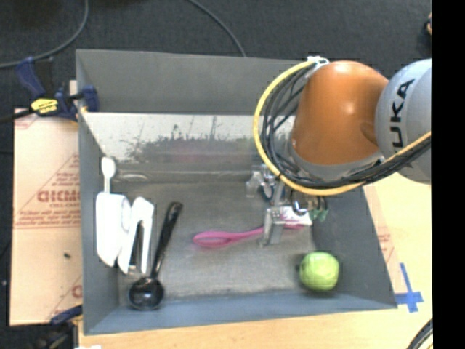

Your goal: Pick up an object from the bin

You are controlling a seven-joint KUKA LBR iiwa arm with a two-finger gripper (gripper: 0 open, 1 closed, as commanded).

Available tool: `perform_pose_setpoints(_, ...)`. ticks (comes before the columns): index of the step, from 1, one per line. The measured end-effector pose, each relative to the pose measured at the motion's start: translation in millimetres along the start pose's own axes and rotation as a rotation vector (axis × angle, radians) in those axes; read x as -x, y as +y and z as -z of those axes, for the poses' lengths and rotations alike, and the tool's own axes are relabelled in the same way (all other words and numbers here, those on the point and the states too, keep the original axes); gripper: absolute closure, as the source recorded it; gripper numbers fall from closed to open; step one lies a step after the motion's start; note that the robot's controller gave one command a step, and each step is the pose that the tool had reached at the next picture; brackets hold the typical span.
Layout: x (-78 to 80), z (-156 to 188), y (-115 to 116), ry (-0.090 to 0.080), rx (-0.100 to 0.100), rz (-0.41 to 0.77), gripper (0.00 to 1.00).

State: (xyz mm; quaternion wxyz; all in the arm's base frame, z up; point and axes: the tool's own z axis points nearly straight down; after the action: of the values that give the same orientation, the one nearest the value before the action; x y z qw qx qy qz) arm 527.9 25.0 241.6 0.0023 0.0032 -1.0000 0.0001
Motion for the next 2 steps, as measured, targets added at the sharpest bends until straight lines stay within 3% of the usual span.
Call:
perform_pose_setpoints(1, 1.3, 5, 0, -0.008, 0.0, -0.001, 0.0)
perform_pose_setpoints(2, 6.0, -67, 6, -0.01, 0.001, -0.079, 0.0)
